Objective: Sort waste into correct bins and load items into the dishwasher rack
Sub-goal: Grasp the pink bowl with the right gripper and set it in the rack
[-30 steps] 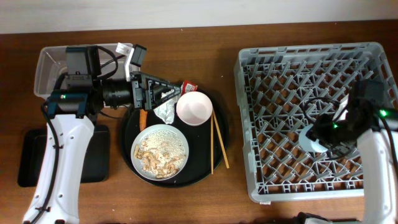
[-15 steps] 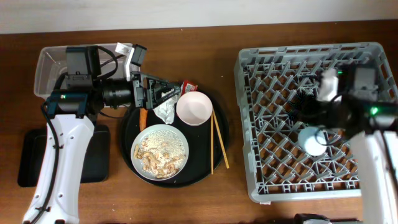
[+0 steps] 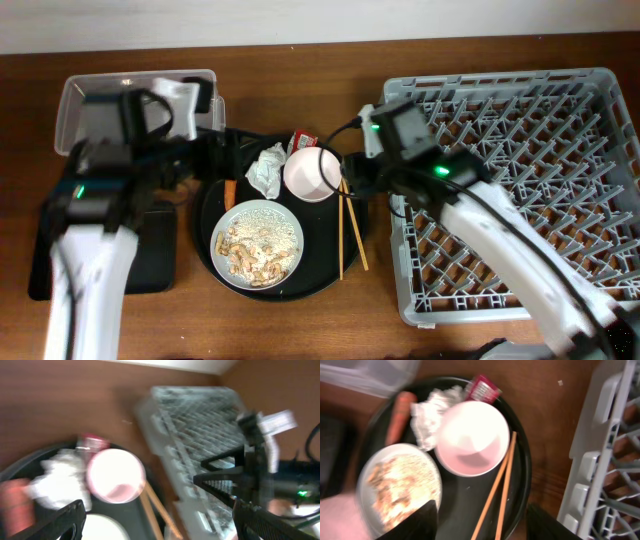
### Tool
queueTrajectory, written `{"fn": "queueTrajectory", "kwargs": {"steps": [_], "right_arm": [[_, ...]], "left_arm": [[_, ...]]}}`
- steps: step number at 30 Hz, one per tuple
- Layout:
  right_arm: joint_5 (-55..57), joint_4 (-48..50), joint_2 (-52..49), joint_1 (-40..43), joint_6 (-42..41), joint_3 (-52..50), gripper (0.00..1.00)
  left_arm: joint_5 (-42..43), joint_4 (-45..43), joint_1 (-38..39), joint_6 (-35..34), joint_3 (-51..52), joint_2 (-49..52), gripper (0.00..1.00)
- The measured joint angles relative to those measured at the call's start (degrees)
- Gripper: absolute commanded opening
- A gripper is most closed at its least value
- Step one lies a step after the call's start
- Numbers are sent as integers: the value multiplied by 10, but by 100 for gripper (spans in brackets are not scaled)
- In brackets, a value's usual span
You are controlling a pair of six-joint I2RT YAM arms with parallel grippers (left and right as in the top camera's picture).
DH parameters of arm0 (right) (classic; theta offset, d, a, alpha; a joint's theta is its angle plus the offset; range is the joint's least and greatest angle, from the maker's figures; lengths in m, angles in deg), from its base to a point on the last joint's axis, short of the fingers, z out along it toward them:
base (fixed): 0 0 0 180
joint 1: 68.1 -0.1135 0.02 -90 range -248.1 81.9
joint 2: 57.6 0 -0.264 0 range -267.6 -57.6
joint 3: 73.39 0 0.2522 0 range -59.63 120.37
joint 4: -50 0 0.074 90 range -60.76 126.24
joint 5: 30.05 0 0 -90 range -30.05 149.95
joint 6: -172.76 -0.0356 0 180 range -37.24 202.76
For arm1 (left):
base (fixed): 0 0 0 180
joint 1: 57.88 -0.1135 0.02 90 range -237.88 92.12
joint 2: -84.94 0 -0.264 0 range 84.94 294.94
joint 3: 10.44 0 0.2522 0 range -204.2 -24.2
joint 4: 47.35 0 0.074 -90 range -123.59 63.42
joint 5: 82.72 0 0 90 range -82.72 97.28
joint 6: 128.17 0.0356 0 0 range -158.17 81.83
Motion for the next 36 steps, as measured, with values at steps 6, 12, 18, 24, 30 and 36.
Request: {"fn": "queueTrajectory", "kwargs": {"steps": [6, 12, 18, 24, 30, 36], "right_arm": [[34, 94, -134, -1, -43, 0, 40], [34, 136, -198, -1, -83, 0, 32], [34, 142, -233, -1, -102, 0, 16], [29, 134, -260, 0, -111, 14, 4], [35, 62, -210, 3, -82, 56, 4], [183, -48, -77, 8, -53, 116, 4]], "left_arm": [[-195, 35, 0, -30, 0, -124, 99], [-254, 51, 0, -33, 0, -135, 99], [-266, 51, 0, -33, 0, -135, 99], [-268, 51, 0, -33, 0, -135, 99], [-270, 51, 0, -33, 0, -135, 99], [-270, 52, 0, -33, 0, -135, 99]]}}
